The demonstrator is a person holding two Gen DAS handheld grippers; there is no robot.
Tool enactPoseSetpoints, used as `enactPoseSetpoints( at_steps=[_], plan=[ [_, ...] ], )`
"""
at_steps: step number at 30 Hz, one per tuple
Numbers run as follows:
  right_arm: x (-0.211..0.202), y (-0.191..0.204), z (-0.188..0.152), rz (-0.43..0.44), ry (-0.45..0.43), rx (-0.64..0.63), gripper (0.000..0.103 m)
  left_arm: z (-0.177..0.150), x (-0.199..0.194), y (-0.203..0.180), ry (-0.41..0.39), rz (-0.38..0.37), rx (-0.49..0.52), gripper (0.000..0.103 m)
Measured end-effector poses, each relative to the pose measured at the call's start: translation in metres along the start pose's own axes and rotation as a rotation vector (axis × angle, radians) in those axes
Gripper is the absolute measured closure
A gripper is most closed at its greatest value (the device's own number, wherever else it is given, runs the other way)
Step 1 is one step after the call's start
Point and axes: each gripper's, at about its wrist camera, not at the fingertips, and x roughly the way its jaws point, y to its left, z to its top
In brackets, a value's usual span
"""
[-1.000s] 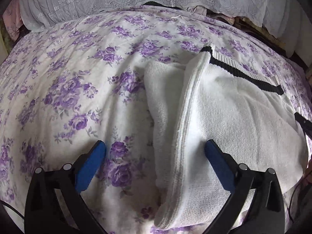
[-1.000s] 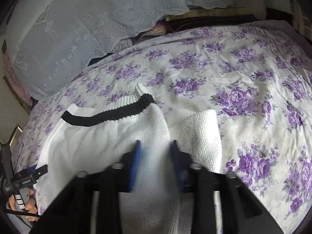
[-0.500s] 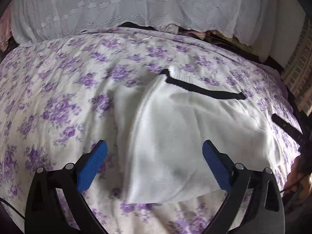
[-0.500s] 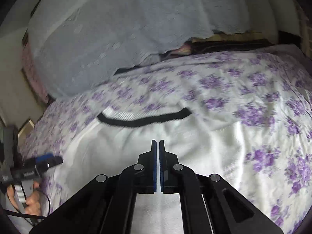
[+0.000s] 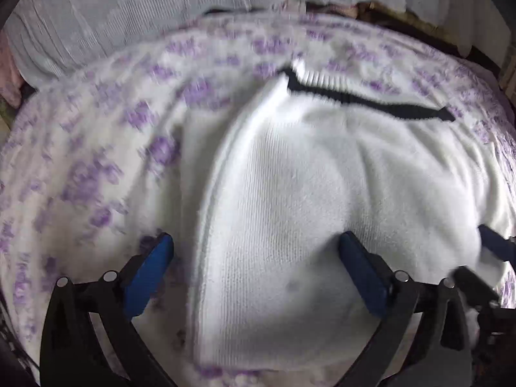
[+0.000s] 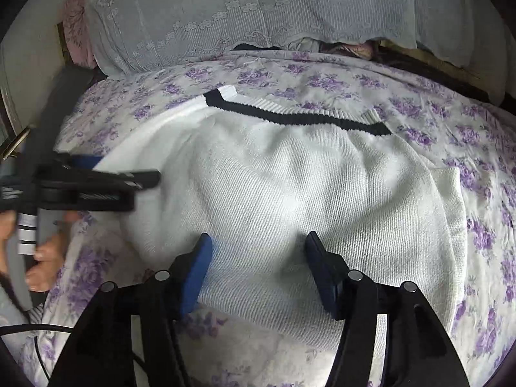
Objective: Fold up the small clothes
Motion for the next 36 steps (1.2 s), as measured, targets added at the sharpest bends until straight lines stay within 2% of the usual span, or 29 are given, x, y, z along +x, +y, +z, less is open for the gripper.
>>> enactPoseSetpoints(
  at_steps=[1, 2, 6, 9, 10, 11, 12, 14, 15, 19, 22, 24, 28, 29, 30, 32, 34, 36],
  plan=[
    [-0.007, -0.001, 0.002, 0.025, -0.026, 0.005, 0.044, 0.002, -0.002, 0.014, 0.013, -0.072, -0.080, 0.004],
    [-0.014, -0.004, 0.006, 0.059, -0.057, 0.016, 0.045, 0.007, -0.008, 0.021, 0.017, -0.096, -0.112, 0.004],
    [-0.014, -0.028, 0.042, -0.016, -0.111, 0.088, 0.045, 0.043, -0.030, 0.021, -0.079, -0.006, -0.092, 0.004],
    [0.018, -0.050, 0.060, -0.083, -0.066, 0.155, 0.045, 0.072, -0.014, 0.010, -0.069, 0.006, -0.064, 0.004],
    [0.033, -0.055, 0.061, -0.100, -0.038, 0.161, 0.045, 0.079, 0.001, 0.007, -0.053, 0.049, -0.051, 0.004],
    [0.051, -0.059, 0.057, -0.133, -0.002, 0.157, 0.040, 0.082, 0.020, 0.005, -0.023, 0.103, -0.046, 0.004],
    [0.064, -0.060, 0.053, -0.134, 0.005, 0.142, 0.037, 0.081, 0.041, 0.007, 0.012, 0.127, -0.053, 0.004],
    [0.060, -0.060, 0.054, -0.135, 0.003, 0.145, 0.037, 0.076, 0.047, 0.024, -0.015, 0.031, -0.149, 0.004],
    [0.061, -0.056, 0.052, -0.150, -0.005, 0.125, 0.037, 0.076, 0.045, 0.026, -0.012, 0.024, -0.156, 0.004],
    [0.059, -0.056, 0.052, -0.152, -0.009, 0.124, 0.036, 0.064, 0.027, 0.016, -0.078, 0.071, -0.116, 0.005],
    [0.058, -0.055, 0.052, -0.158, -0.012, 0.123, 0.035, 0.041, -0.002, 0.006, -0.157, 0.008, -0.073, 0.005],
    [0.057, -0.054, 0.053, -0.165, -0.014, 0.121, 0.034, 0.027, -0.018, -0.002, -0.186, -0.006, -0.034, 0.005],
    [0.056, -0.053, 0.052, -0.179, -0.016, 0.114, 0.032, 0.002, -0.025, -0.012, -0.152, -0.025, 0.015, 0.005],
    [0.056, -0.053, 0.052, -0.181, -0.017, 0.114, 0.032, -0.003, -0.021, -0.014, -0.138, -0.005, 0.026, 0.004],
    [0.056, -0.053, 0.052, -0.181, -0.017, 0.114, 0.031, -0.005, -0.017, -0.014, -0.128, 0.015, 0.032, 0.004],
    [0.056, -0.053, 0.051, -0.180, -0.017, 0.114, 0.031, -0.004, -0.010, -0.010, -0.103, -0.008, 0.015, 0.004],
    [0.056, -0.053, 0.051, -0.181, -0.018, 0.114, 0.031, -0.005, -0.011, -0.007, -0.103, -0.018, 0.003, 0.004],
    [0.048, -0.053, 0.049, -0.184, -0.040, 0.116, 0.031, -0.009, -0.018, -0.008, -0.129, 0.005, -0.004, 0.004]
  ],
)
